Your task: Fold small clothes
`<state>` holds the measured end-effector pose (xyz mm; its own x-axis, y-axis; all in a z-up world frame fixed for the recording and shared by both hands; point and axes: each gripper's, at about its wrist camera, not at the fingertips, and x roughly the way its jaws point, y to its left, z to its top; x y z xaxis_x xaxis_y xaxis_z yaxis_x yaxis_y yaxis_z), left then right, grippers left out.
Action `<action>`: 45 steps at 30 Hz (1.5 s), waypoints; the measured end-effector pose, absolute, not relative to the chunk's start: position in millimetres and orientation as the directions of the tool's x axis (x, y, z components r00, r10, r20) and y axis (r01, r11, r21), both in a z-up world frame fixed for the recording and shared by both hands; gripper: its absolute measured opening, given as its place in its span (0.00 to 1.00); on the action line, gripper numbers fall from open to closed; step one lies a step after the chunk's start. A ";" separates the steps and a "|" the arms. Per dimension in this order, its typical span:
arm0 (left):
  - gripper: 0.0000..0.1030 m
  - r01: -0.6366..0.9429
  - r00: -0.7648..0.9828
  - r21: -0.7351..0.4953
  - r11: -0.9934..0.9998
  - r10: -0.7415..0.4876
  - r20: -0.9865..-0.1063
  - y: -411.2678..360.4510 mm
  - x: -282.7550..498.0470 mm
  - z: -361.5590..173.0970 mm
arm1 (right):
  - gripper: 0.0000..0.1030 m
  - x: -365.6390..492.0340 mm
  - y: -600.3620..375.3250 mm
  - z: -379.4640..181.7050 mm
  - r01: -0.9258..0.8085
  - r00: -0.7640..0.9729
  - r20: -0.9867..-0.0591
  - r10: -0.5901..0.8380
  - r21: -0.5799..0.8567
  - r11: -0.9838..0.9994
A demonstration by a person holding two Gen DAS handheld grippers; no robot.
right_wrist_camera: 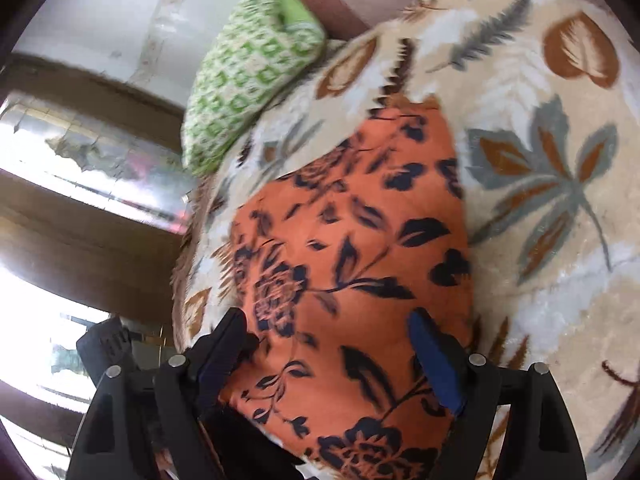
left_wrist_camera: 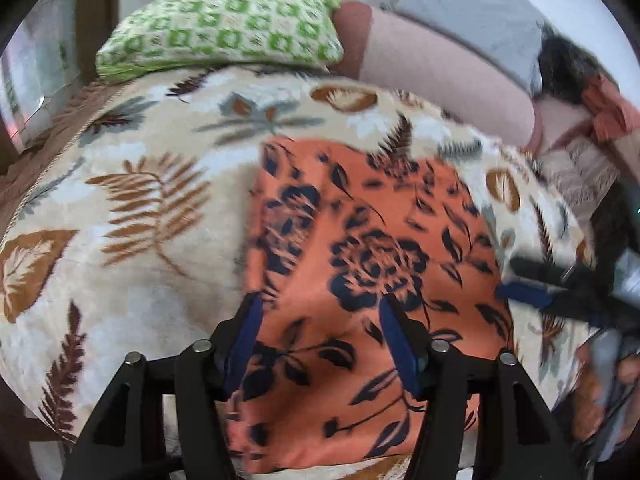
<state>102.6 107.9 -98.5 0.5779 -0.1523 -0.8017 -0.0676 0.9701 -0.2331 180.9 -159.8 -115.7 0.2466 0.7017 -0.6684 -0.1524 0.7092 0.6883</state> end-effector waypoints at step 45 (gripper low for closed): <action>0.76 -0.119 0.487 -0.334 0.935 -0.238 -0.840 164.3 166.0 -126.2 | 0.91 181.5 -148.7 -127.1 -0.253 0.220 -0.655 0.723 0.677 0.691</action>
<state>166.0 164.3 -126.2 0.4867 -0.2382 -0.8405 -0.1192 0.9350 -0.3340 181.5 -148.7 -127.1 0.2198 0.7228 -0.6552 -0.2529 0.6909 0.6773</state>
